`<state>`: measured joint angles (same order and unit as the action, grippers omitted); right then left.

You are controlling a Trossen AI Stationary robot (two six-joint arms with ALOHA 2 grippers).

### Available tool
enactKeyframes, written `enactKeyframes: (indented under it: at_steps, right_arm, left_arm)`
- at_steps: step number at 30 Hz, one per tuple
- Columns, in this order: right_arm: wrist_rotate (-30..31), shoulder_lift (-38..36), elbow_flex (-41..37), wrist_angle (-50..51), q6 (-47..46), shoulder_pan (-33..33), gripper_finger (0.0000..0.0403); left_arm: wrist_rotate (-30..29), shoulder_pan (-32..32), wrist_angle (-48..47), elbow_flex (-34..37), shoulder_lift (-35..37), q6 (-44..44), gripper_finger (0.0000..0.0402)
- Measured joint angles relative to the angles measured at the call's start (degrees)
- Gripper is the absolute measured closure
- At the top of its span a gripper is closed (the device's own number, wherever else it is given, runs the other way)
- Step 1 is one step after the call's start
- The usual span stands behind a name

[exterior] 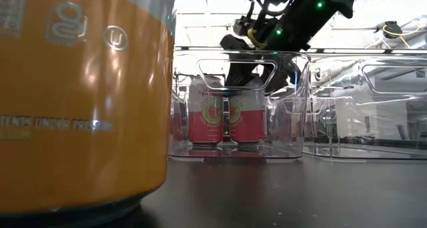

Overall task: Sort soda cans
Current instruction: Put the pink soda can into the center transparent bin

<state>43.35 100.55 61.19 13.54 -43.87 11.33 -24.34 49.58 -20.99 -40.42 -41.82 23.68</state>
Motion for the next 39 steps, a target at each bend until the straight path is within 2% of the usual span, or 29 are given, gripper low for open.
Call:
enactKeyframes:
  at_steps: [39]
  right_arm:
    - [-0.17, 0.0, 0.02, 0.02, 3.04, 0.0, 0.0085]
  left_arm:
    - [0.0, 0.0, 0.76, 0.0, 0.02, -0.02, 0.0022]
